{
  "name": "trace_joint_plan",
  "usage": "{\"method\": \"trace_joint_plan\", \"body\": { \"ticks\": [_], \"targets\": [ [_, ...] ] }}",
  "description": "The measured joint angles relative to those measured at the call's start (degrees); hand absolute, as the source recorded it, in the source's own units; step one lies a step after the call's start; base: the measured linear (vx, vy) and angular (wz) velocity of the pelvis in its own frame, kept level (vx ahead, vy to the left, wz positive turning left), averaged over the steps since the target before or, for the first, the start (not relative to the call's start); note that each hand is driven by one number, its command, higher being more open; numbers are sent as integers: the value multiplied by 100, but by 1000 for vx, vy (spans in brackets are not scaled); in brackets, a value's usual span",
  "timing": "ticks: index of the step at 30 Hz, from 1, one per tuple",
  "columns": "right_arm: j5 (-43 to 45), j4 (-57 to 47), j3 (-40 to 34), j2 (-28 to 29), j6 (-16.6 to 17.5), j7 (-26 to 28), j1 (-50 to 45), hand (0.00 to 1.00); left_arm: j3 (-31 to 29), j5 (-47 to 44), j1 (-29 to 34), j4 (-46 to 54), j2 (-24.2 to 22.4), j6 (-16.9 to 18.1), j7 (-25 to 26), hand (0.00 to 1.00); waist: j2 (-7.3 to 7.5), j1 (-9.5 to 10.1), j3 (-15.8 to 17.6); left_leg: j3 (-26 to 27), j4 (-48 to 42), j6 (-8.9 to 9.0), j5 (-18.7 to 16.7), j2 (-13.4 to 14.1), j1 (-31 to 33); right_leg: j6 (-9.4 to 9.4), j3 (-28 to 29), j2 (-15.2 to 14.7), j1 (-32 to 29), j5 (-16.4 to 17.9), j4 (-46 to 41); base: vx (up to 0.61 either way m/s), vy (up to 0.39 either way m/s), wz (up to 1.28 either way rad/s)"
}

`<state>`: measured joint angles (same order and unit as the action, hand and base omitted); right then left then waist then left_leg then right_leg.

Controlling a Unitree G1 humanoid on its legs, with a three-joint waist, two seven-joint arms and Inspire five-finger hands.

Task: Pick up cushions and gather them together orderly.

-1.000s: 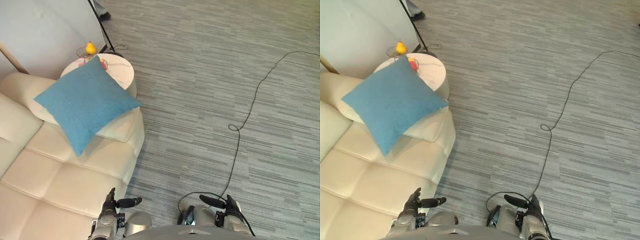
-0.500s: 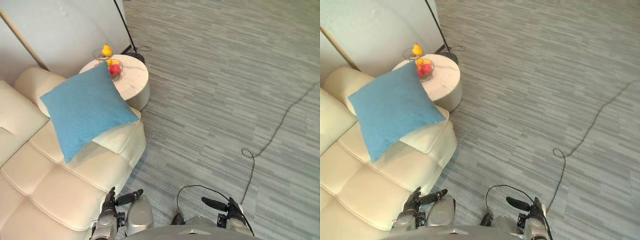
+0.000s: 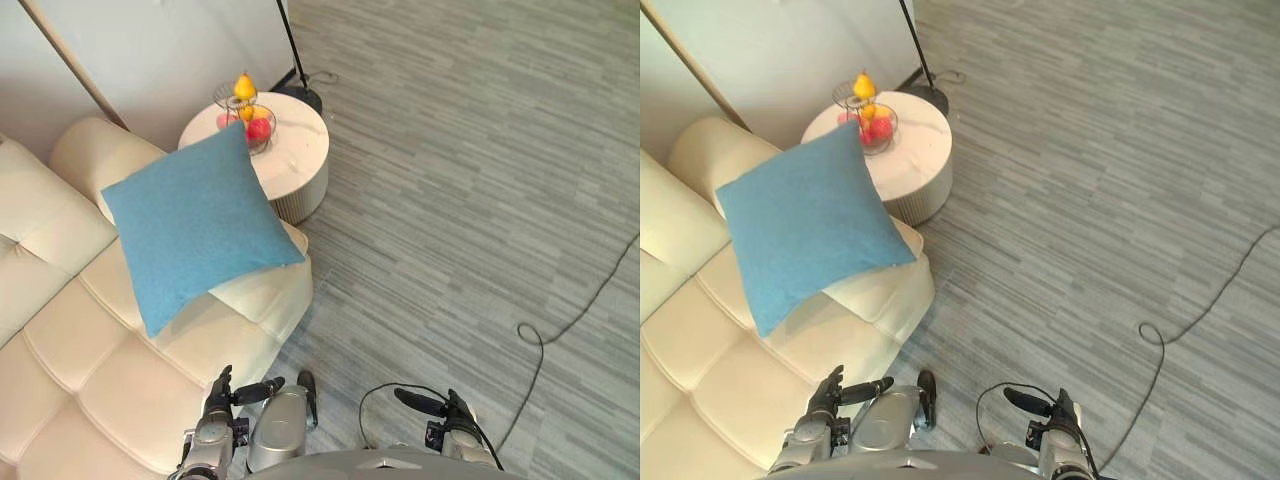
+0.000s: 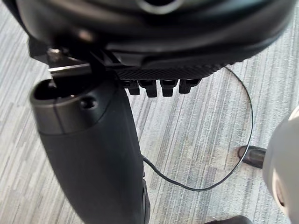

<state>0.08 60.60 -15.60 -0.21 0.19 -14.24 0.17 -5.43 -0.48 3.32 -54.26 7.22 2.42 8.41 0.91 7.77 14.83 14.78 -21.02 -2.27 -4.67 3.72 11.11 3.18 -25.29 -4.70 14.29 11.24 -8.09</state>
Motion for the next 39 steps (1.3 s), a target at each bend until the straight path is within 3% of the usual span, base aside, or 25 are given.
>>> {"method": "trace_joint_plan", "body": {
  "ticks": [2,4,6,8,10,11,12,13,14,17,19,23,24,26,29,34,39],
  "targets": [
    [-5,81,8,-24,2,2,16,100,-3,-1,53,-97,-21,-1,-7,100,-81,1,-71,5,18,-12,-336,43,-260,192,112,-159,-256,119,-1121,198,140,4],
    [-12,105,17,-31,-13,34,-40,100,52,1,127,-118,58,-21,-18,100,83,-75,-140,-198,204,-70,-482,-162,-579,451,298,-736,-1018,8,-3269,129,59,42],
    [10,85,-26,-24,-14,48,-146,100,86,1,161,-119,126,-46,-8,100,160,-149,-173,-470,227,-131,-565,-304,-760,323,596,-856,-1428,226,-4047,173,5,76],
    [-2,85,25,-66,22,49,-159,100,186,1,207,-121,161,-54,8,100,160,-185,-188,-724,258,-160,-610,-323,-922,196,747,-727,-1677,453,-3802,190,-42,80],
    [0,54,33,-59,58,49,-111,100,184,1,189,-119,131,-54,13,100,107,-195,-188,-1063,365,-139,-605,-316,-1037,90,1211,-351,-2031,556,-2982,159,-87,89],
    [20,18,30,-54,64,52,-118,100,183,4,171,-119,102,-59,17,100,54,-236,-219,-1341,398,-99,-600,-315,-1015,94,1688,-8,-2131,526,-2179,183,-152,117],
    [11,17,42,-54,66,53,-119,100,187,3,194,-120,107,-50,14,100,62,-255,-233,-1553,403,30,-603,-372,-990,105,2137,168,-2121,270,-1357,219,-227,129],
    [21,12,10,-42,62,57,-153,100,186,7,199,-133,112,-52,6,100,88,-276,-267,-1743,349,103,-651,-440,-977,-39,2198,173,-2026,-242,-1238,258,-273,118],
    [8,16,-65,-75,60,61,-197,100,175,6,211,-192,24,-54,16,100,14,-225,-349,-1891,373,179,-683,-403,-1025,-233,2050,192,-1901,-296,-1153,240,-235,78],
    [2,-73,-131,-80,51,76,-225,100,-58,9,300,-179,-149,-47,39,100,-177,-187,-479,-1999,425,283,-651,-281,-895,-313,1562,207,-1793,-251,-960,245,-229,79],
    [5,-187,-203,-83,49,72,-326,100,-275,7,306,-130,-280,-48,45,100,-262,-197,-508,-1476,234,359,-694,-62,-794,-317,1050,207,-1510,-253,-801,155,-160,112],
    [9,-243,-222,-60,50,70,-362,100,-278,7,307,-95,-269,-45,16,100,-244,-191,-482,-531,42,442,-751,287,-777,-387,628,169,-1135,-208,-736,50,-29,77],
    [11,-303,-222,-86,57,72,-311,100,-261,13,287,-95,-289,-43,5,100,-263,-182,-494,-383,94,391,-676,247,-729,-338,511,105,-1135,-176,-759,25,75,51],
    [15,-407,-143,10,85,94,-305,100,-224,35,238,-97,-185,-39,5,100,-112,-174,-447,-498,234,355,-546,28,-684,-230,364,-58,-1146,-105,-677,45,98,53],
    [28,-353,-130,43,76,115,-325,100,-157,101,213,-110,-139,-46,5,100,-55,-174,-430,-637,408,360,-257,-269,-600,-187,105,-297,-1075,-112,-527,-2,75,59],
    [28,-353,-137,83,63,122,-318,100,35,109,242,-149,-76,-46,5,100,-64,-188,-430,-739,930,302,27,-415,-827,-60,-15,-333,-910,-206,-292,-58,17,20],
    [28,-343,-239,78,63,122,-335,100,70,112,252,-396,-52,-46,-14,100,-75,-316,-449,-804,2166,232,645,-501,-1363,-54,-76,-314,-903,-300,-194,-107,-19,7]
  ]
}}
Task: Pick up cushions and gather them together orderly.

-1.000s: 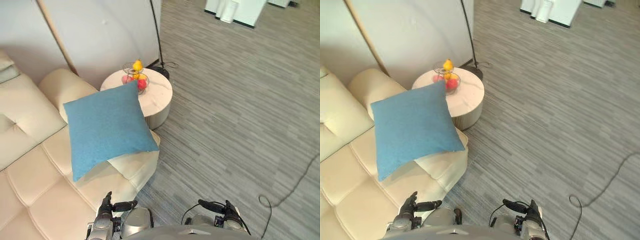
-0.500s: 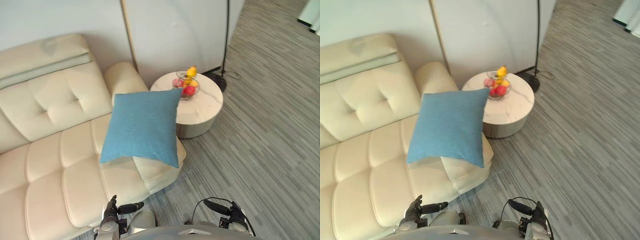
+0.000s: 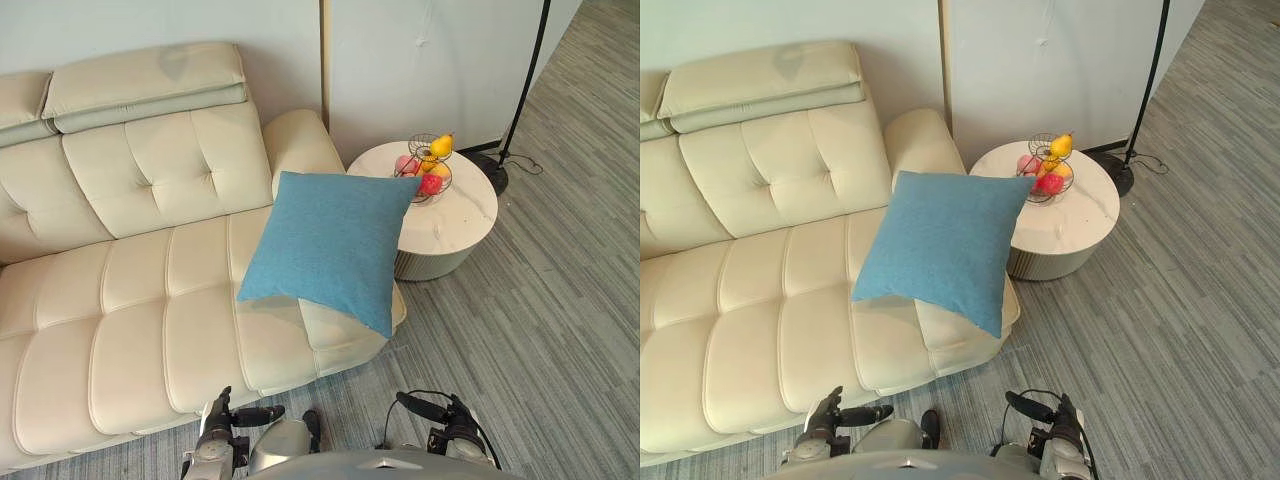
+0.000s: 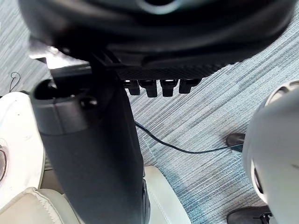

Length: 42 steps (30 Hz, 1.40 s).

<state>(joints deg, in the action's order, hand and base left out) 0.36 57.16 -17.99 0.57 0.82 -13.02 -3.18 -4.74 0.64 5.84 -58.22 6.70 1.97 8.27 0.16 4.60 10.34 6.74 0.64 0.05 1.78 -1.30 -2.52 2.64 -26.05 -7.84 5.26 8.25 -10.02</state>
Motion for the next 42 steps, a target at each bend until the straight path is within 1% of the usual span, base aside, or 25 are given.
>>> {"method": "trace_joint_plan", "body": {
  "ticks": [1,2,4,6,8,9,13,15,16,19,21,29,32,33,36,38,39,42],
  "targets": [
    [0,5,1,-2,0,1,-23,100,1,0,0,-61,7,0,-1,100,0,-10,-2,0,198,-17,112,-5,-94,8,-5,11,11,-23,12,-62,4,3],
    [-1,8,2,-4,0,3,-43,100,10,0,15,-84,14,0,-1,100,0,-20,-2,0,298,-8,148,-6,-144,16,-4,21,23,-39,27,-81,21,4],
    [1,35,11,-5,0,26,-115,100,123,-6,45,-131,65,-2,7,100,15,-48,-13,0,447,-48,219,-6,-237,52,-4,68,109,-120,158,-64,32,0],
    [162,150,19,-9,1,53,-125,100,170,-3,54,-172,114,0,8,100,63,-60,-49,41,463,-50,220,-10,-245,67,44,97,157,-228,299,-55,45,-9],
    [208,199,23,-2,12,80,-127,100,195,-2,71,-175,137,0,8,100,88,-69,-89,66,466,-57,215,-20,-254,112,77,112,190,-274,400,-26,41,-7],
    [216,223,24,-1,27,102,-126,100,219,-1,76,-178,147,0,8,100,94,-72,-109,72,466,-60,213,-27,-257,106,88,114,200,-291,433,-14,39,-5],
    [278,247,144,-19,55,207,-127,100,231,0,77,-238,153,2,9,100,90,-120,-123,71,469,-81,199,-45,-341,100,95,156,383,-423,676,-2,10,-1],
    [377,291,181,-20,60,249,-127,100,237,0,78,-280,154,4,9,100,66,-137,-152,69,470,-86,195,-46,-355,100,96,170,404,-432,724,0,0,0],
    [415,317,183,-20,65,276,-120,100,239,0,78,-293,154,4,9,100,85,-142,-177,67,470,-87,195,-46,-354,99,95,174,408,-433,732,0,0,0],
    [434,385,212,-35,70,325,-88,100,259,-1,80,-301,154,5,10,100,76,-153,-179,41,470,-111,211,-40,-382,93,69,198,482,-437,788,6,-5,3],
    [432,392,467,-101,73,401,-83,100,404,-2,71,-300,184,27,13,100,70,-159,-175,9,472,-109,210,-41,-440,79,38,209,551,-426,816,5,-8,6],
    [442,427,1266,-289,73,557,15,100,557,-9,69,-227,210,58,47,100,71,-181,-175,-136,474,-110,211,-46,-400,69,-91,245,605,-418,902,4,-5,9],
    [511,286,1577,-335,69,579,2,100,623,-16,163,58,238,65,91,100,73,-190,-175,-202,474,-115,215,-57,-338,68,-163,248,587,-418,929,5,-2,12],
    [707,110,1783,-361,60,586,-14,100,627,-51,274,357,237,68,134,100,79,-195,-171,-253,474,-122,222,-65,-292,68,-211,248,569,-418,940,10,-3,17],
    [883,-189,2054,-327,59,590,-5,100,637,-218,358,794,198,68,152,100,74,-186,-169,-283,474,-135,235,-68,-228,67,-239,249,515,-419,941,5,1,8],
    [952,-736,2336,-216,59,613,14,100,665,-332,441,1457,87,73,246,100,51,-185,-167,-322,474,-142,253,-72,-129,66,-273,250,453,-420,938,4,3,9],
    [991,-903,2400,-181,59,614,15,100,665,-345,440,1624,60,79,277,100,46,-184,-163,-339,474,-146,258,-76,-105,65,-290,248,433,-420,938,8,4,14],
    [964,-1597,2422,29,65,560,115,100,738,-332,425,2270,-258,137,413,100,32,-185,-155,-380,473,-159,269,-97,-45,64,-323,232,387,-421,938,6,5,6]
  ]
}}
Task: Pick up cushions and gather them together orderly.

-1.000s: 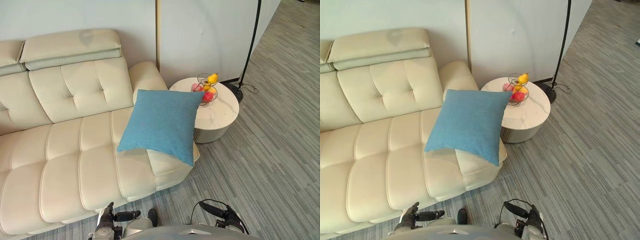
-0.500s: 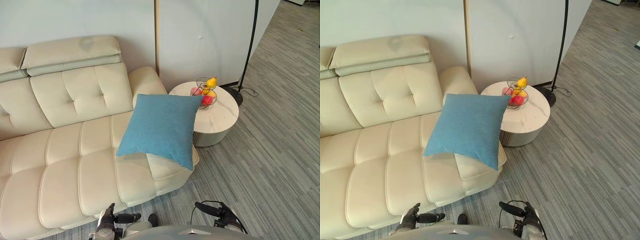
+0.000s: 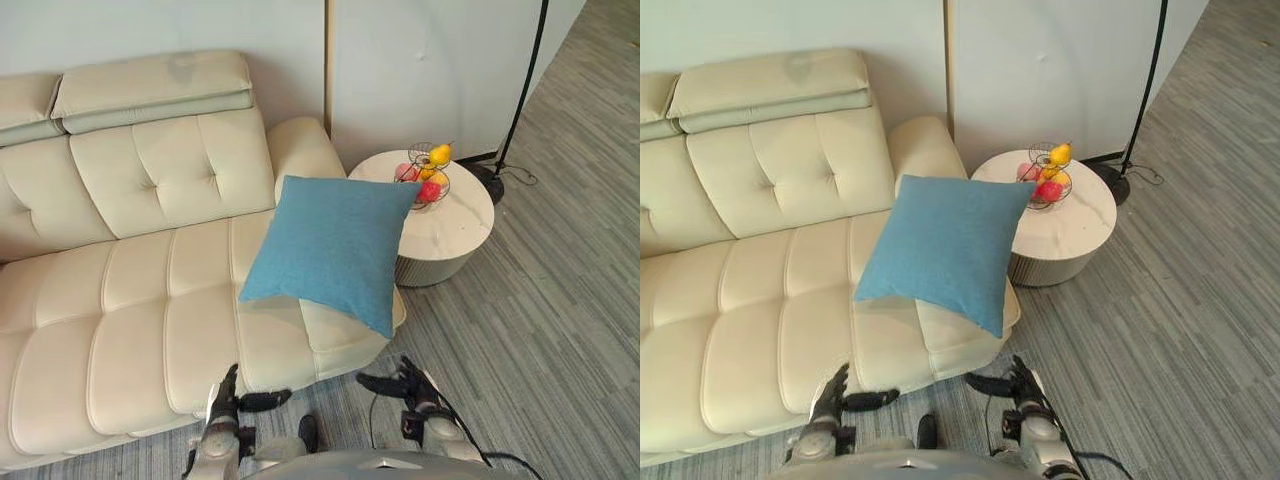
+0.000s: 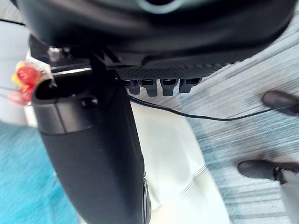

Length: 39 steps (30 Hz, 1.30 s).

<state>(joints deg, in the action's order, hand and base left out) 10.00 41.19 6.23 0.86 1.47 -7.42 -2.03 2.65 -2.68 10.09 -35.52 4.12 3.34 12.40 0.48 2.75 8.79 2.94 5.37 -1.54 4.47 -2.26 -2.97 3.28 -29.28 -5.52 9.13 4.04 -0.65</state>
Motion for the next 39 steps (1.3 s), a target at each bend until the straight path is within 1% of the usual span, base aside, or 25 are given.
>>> {"method": "trace_joint_plan", "body": {
  "ticks": [1,2,4,5,10,15,20,25,31,35,36,37,39],
  "targets": [
    [-1,-43,0,6,0,-14,9,100,11,0,-1,38,-13,0,11,100,0,0,0,0,0,0,0,-1,0,0,0,-1,0,0,0,0,0,0],
    [-145,-413,-33,17,34,-156,48,100,64,33,5,374,-86,-2,130,100,0,-1,3,-2,0,0,0,-10,3,0,3,-9,0,0,4,0,0,0],
    [-220,-613,-74,12,89,-286,61,100,59,108,6,596,-113,-2,252,100,0,-3,4,-2,-1,1,-1,-11,2,-1,7,-10,1,0,6,0,0,0],
    [-259,-828,-179,11,139,-406,76,100,39,128,2,866,-111,-1,391,100,-2,-6,5,-1,-1,1,-1,-9,2,-1,11,-7,5,0,11,0,0,0],
    [-576,-1245,-407,40,152,-736,79,100,-97,330,4,1454,-122,-3,669,100,-26,-9,19,30,-1,2,-2,16,1,-13,41,12,-3,-5,14,-5,0,-2],
    [-666,-1737,-555,133,157,-1064,63,100,-224,323,6,1835,-121,-3,983,100,-53,-17,33,95,0,10,-7,50,-6,-43,109,43,-20,-25,22,-23,2,-8],
    [-664,-1811,-559,135,156,-1071,53,100,-356,317,15,1836,-125,-15,1002,100,-62,-18,38,127,0,20,-14,64,-1,-48,144,53,-39,-28,23,-11,4,-4],
    [-657,-1810,-768,98,152,-974,48,100,-619,317,6,1839,-112,-24,1022,100,-73,-15,45,165,-1,30,-20,75,69,-63,191,62,-120,-38,23,-2,4,-3],
    [-640,-1764,-870,-152,106,-817,126,100,-710,221,-93,1837,126,-56,1004,100,-79,9,50,225,-3,29,-19,86,170,-96,259,71,-256,-64,19,-2,8,-6],
    [-554,-1614,-893,-287,102,-807,387,100,-800,68,-371,1814,271,-91,1006,100,-86,32,78,245,-31,33,24,111,349,-135,302,86,-451,-97,-8,-13,5,-2],
    [-521,-1486,-888,-388,97,-789,687,100,-799,41,-718,1803,384,-93,1005,100,-83,95,130,250,-33,51,112,155,626,-219,345,129,-731,-186,-6,-41,5,-3],
    [-511,-1466,-892,-394,97,-790,767,100,-798,26,-821,1801,411,-93,1006,100,-73,124,172,254,-34,56,128,166,670,-232,359,140,-777,-199,-8,-61,-5,-6],
    [-322,-1313,-858,-436,97,-796,1173,100,-740,-67,-1311,1680,567,-92,1012,100,-24,212,346,263,-36,90,209,221,834,-313,399,195,-944,-262,-11,-79,-22,-4]
  ]
}}
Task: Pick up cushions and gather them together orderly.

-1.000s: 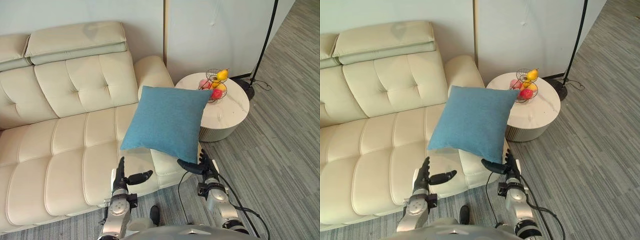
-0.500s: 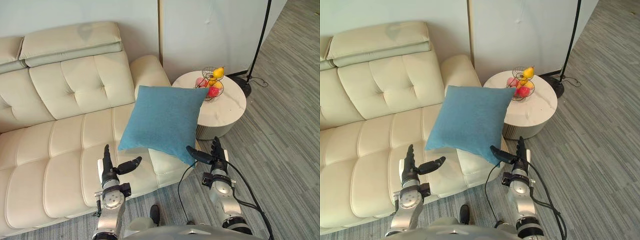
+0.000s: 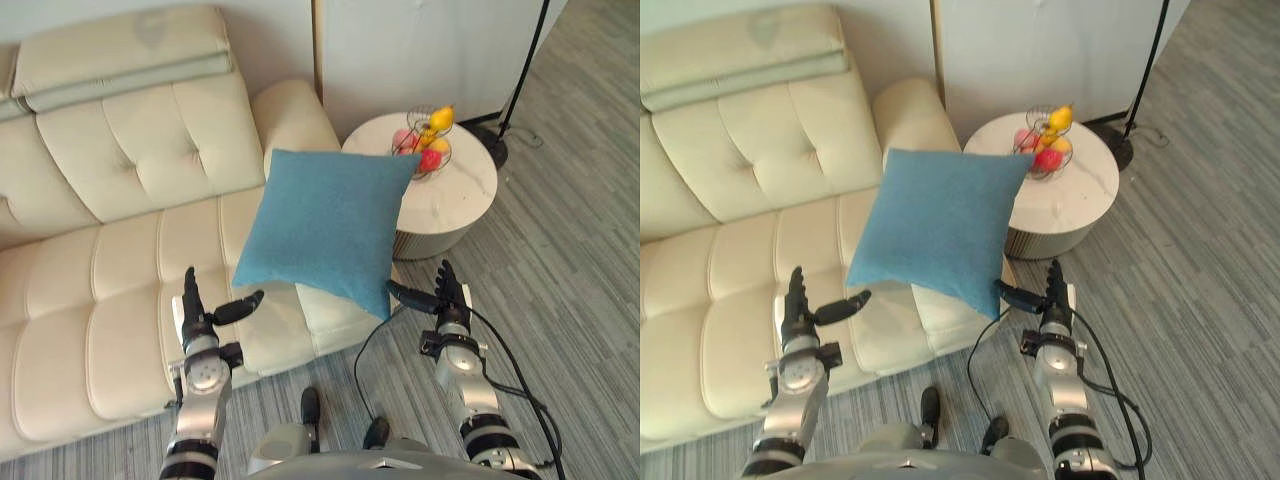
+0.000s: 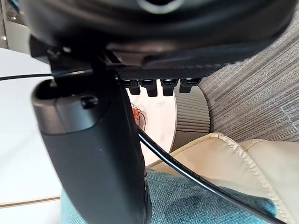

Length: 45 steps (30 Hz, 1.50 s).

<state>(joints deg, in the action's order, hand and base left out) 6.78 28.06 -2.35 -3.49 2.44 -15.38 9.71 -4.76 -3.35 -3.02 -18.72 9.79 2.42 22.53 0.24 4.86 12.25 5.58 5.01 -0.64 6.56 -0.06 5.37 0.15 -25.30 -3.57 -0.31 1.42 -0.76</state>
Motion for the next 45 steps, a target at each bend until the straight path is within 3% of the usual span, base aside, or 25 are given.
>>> {"method": "trace_joint_plan", "body": {
  "ticks": [8,9,10,19,30,35,42,45],
  "targets": [
    [202,210,476,-126,2,-32,1299,100,244,-125,-1526,-613,453,3,40,100,67,133,544,19,-124,15,187,156,768,-154,45,134,-735,-197,-44,-85,-20,-3],
    [228,251,523,-128,2,-35,1456,100,254,-179,-1780,-787,517,3,52,0,73,140,609,20,-180,16,188,173,881,-169,48,145,-831,-209,-54,-61,-11,-2],
    [230,277,590,-135,2,-43,1560,0,317,-232,-1958,-911,586,3,89,0,72,144,619,20,-225,16,188,183,1001,-174,51,150,-939,-212,-72,-58,-9,-2],
    [297,563,652,-135,7,-287,2562,0,614,-626,-3149,-1325,759,11,96,0,83,185,1035,14,-518,51,199,292,1499,-294,67,228,-1340,-293,-145,-36,-21,-2],
    [470,504,871,-117,146,-231,2752,0,659,-988,-3185,-1099,764,195,29,0,86,177,1197,-38,-517,111,244,355,1542,-312,69,300,-1366,-303,-142,-11,-26,2],
    [470,-234,844,-101,253,-227,2028,0,661,-991,-2587,-195,465,210,126,0,86,180,1196,-89,-477,113,245,327,1316,-311,172,284,-1127,-302,-130,38,4,9],
    [331,-1272,809,57,254,15,277,0,826,-991,-898,1033,-148,217,55,0,83,153,1152,18,-85,116,232,250,559,-190,376,240,-549,-222,-37,24,7,-4],
    [120,-1729,798,90,241,145,-529,0,851,-1002,-11,1540,-488,217,-112,0,80,92,873,37,-7,76,169,207,312,-122,379,203,-331,-177,-6,37,25,-2]
  ]
}}
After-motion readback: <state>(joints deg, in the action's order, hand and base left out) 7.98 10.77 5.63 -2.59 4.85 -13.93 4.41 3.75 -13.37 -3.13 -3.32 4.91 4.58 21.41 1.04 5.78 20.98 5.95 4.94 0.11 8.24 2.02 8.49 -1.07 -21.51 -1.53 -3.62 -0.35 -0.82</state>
